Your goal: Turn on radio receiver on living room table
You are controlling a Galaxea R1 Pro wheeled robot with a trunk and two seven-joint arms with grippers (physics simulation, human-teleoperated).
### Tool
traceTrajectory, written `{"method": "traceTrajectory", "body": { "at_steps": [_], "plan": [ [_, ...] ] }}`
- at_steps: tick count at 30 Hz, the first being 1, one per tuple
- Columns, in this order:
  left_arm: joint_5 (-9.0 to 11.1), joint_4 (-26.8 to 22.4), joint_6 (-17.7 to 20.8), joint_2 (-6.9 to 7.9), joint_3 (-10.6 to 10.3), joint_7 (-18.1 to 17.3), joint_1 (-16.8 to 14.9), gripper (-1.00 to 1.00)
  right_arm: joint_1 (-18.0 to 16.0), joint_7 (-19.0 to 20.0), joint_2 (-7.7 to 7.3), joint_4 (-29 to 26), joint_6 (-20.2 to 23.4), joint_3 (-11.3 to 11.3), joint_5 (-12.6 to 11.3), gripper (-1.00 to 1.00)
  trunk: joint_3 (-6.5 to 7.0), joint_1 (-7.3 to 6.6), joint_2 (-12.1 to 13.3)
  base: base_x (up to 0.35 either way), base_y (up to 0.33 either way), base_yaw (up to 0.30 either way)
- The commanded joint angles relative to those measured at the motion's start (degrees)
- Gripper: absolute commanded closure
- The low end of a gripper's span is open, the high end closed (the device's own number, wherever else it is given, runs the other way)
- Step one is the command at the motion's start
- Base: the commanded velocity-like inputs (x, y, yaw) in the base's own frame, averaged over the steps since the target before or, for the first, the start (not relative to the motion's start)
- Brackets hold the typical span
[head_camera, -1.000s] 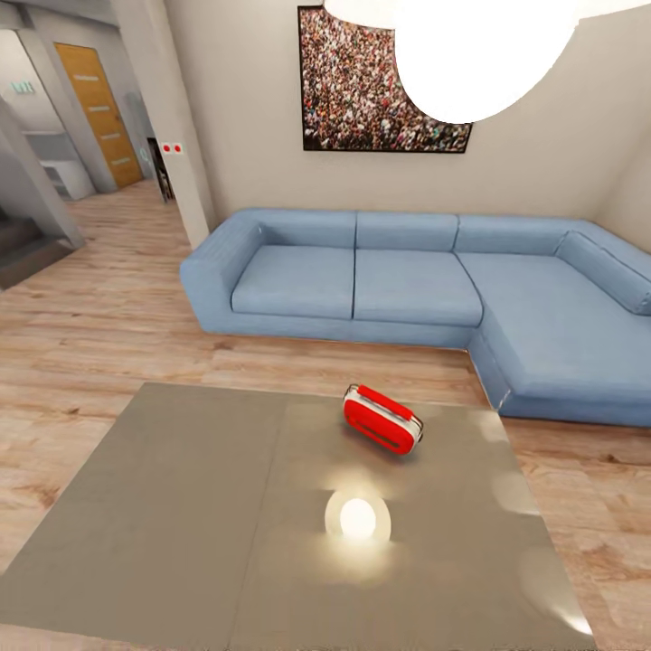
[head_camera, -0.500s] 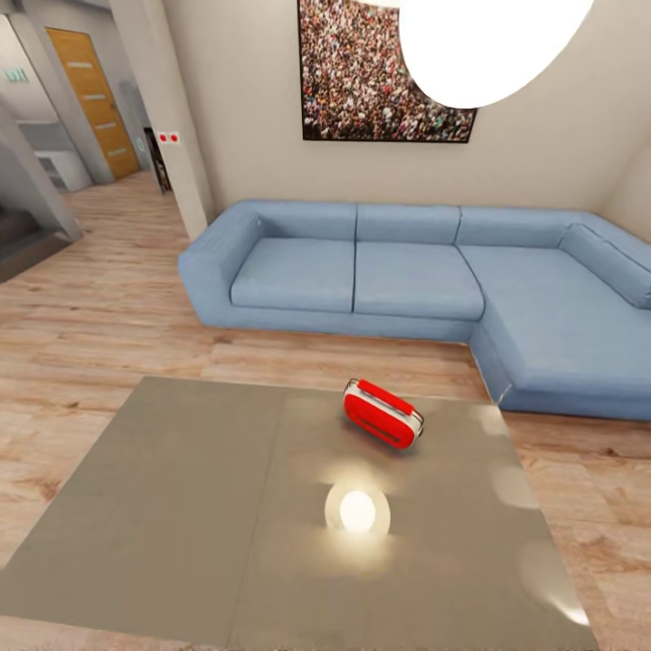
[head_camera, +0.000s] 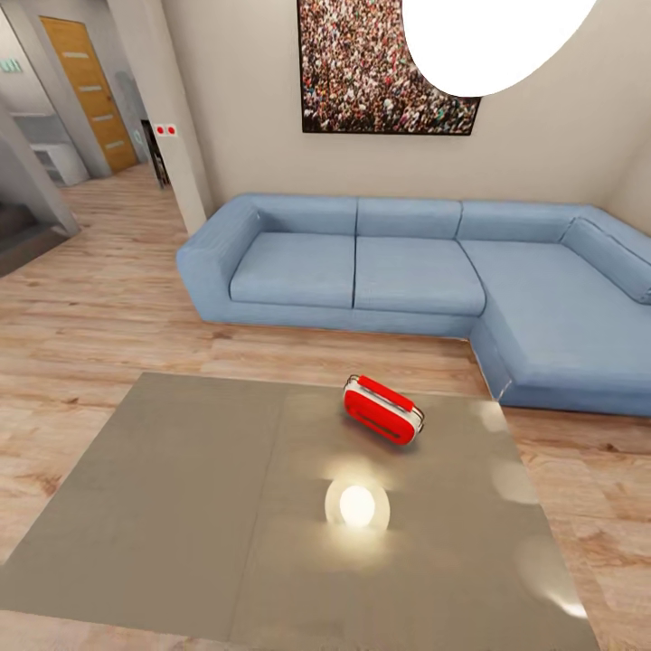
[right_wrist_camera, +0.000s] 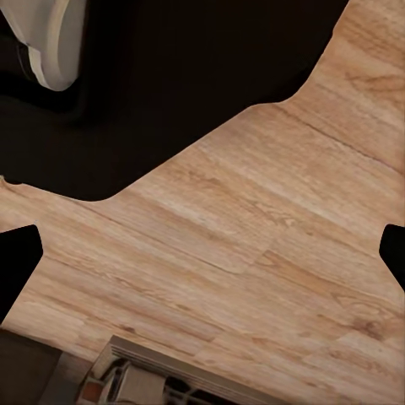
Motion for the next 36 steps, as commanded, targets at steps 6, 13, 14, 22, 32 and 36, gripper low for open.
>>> {"method": "traceTrajectory", "body": {
  "at_steps": [6, 13, 14, 22, 32, 36],
  "plan": [
    [0.00, 0.00, 0.00, 0.00, 0.02, 0.00, 0.00, -1.00, 0.00, 0.00, 0.03, 0.00, -0.02, 0.00, 0.00, -1.00, -0.03, 0.00, 0.00, 0.000, 0.000, -0.167],
    [0.00, 0.00, 0.00, 0.00, 0.01, 0.00, 0.00, -1.00, 0.00, 0.00, -0.01, 0.00, 0.00, 0.00, 0.00, -1.00, -0.04, 0.00, 0.00, 0.000, 0.000, -0.264],
    [0.00, 0.00, 0.00, 0.00, 0.01, 0.00, 0.00, -1.00, 0.00, 0.00, -0.01, 0.00, 0.00, 0.00, 0.00, -1.00, -0.04, 0.00, 0.00, 0.000, 0.000, -0.278],
    [0.00, 0.00, 0.00, 0.00, 0.01, 0.00, 0.00, -1.00, 0.00, 0.00, 0.07, 0.00, 0.00, 0.00, 0.00, -1.00, -0.04, 0.00, 0.00, 0.000, 0.000, -0.155],
    [0.00, 0.00, 0.00, 0.00, 0.01, 0.00, 0.00, -1.00, 0.00, 0.06, 0.00, 0.00, -0.34, 0.00, 0.00, -1.00, -0.47, 0.00, 0.00, 0.000, 0.000, -0.011],
    [0.00, 0.00, 0.00, 0.00, 0.01, 0.00, 0.00, -1.00, 0.00, 0.07, -0.01, 0.00, -0.48, 0.00, 0.00, -1.00, -0.81, 0.00, 0.00, 0.000, 0.000, -0.001]
  ]
}}
